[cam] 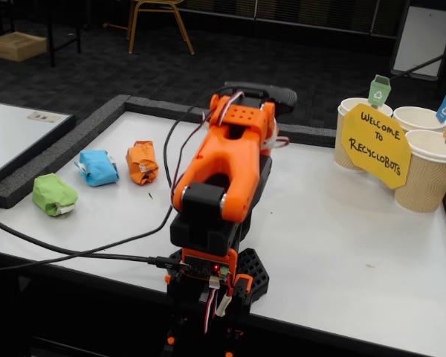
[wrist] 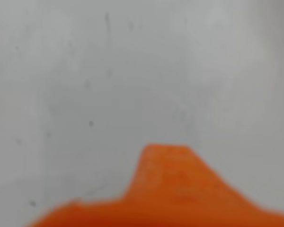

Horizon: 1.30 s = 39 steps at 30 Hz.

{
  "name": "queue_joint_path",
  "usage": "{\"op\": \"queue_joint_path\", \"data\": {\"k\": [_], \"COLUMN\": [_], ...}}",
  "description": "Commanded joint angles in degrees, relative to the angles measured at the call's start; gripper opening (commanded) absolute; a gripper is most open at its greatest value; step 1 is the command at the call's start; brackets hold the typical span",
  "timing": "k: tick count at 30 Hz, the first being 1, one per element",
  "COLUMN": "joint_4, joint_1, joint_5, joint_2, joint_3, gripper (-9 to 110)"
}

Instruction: Sort rubbish by color.

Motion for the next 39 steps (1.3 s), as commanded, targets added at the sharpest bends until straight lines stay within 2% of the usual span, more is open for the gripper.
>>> {"op": "queue_joint_path", "data": {"k": [1,13,18,21,30,39], "joint_4": [-1.1,-2.1,-1.3,-0.4,3.1,14.3], "joint_1": [1.4,1.8,1.4,0.1,-5.1,-15.7], "joint_5": [-0.5,-0.5,-0.5,-0.5,-0.5,-0.5], "joint_2": [-0.3,-0.2,-0.3,-1.8,-22.1,-37.4], "joint_3": [-7.8,-4.7,-8.1,-12.0,-27.4,-48.3], "gripper": [0,0,0,1,0,2]}}
